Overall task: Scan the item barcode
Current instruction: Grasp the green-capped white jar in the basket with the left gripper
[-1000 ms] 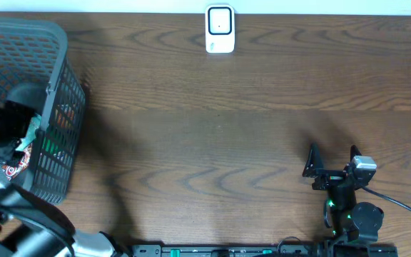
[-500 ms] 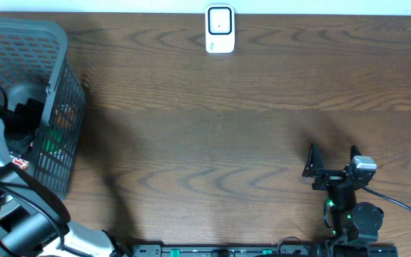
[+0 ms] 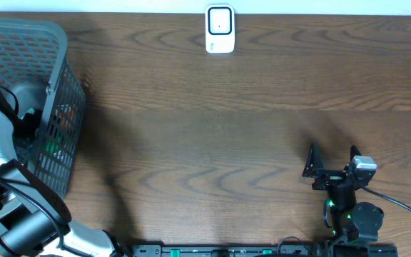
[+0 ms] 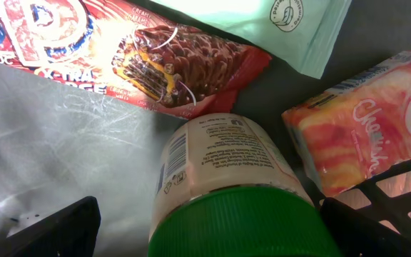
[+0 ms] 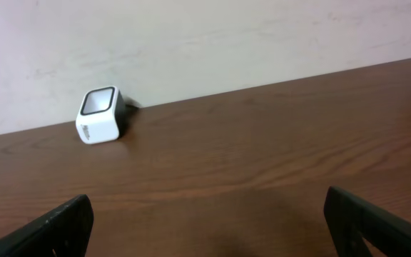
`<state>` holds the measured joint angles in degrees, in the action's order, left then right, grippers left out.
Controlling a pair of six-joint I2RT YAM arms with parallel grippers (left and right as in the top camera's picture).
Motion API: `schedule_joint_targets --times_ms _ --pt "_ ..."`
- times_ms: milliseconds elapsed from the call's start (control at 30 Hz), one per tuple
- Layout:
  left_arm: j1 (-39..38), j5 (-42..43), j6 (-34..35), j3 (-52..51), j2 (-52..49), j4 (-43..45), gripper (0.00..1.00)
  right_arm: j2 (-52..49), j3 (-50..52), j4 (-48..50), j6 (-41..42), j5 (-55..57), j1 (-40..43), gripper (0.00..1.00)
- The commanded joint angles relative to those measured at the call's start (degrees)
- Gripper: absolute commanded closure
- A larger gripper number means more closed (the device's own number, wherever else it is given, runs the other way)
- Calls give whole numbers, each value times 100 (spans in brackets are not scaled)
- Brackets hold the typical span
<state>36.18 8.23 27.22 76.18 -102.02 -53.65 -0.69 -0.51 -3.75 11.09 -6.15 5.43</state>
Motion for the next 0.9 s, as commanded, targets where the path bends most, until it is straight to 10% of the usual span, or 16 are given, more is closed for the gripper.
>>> schedule_joint_targets --times_ms 0,333,500,867 --pt "-50 -144 52 -164 -98 26 2 26 20 -9 -63 26 -39 1" --pt "-55 -144 50 -769 -118 542 0 26 20 -9 -63 26 -39 1" --pt "-55 -144 50 -811 -133 621 32 26 20 -9 -63 26 -39 1" --pt "61 -142 -37 -341 44 164 39 26 20 -9 -66 26 -39 1"
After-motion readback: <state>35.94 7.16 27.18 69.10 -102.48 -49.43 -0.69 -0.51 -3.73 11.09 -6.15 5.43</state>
